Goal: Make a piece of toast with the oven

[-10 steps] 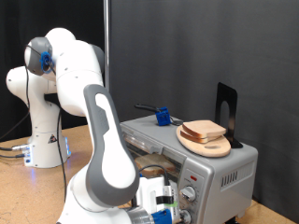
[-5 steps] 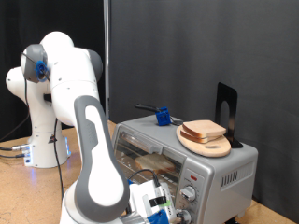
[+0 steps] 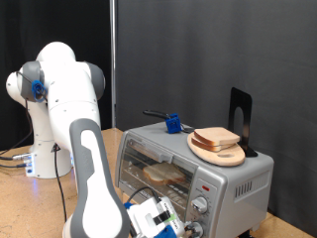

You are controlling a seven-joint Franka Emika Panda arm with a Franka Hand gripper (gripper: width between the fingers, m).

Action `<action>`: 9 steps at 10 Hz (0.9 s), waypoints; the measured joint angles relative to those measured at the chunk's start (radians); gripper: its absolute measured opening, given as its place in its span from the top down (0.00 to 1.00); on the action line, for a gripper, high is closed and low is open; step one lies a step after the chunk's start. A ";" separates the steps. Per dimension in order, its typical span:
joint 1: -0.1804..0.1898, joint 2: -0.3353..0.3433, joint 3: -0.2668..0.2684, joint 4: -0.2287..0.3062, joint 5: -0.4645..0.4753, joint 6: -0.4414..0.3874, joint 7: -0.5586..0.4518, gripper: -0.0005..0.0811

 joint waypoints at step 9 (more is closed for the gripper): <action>-0.018 0.082 0.014 0.119 0.000 -0.083 -0.075 0.99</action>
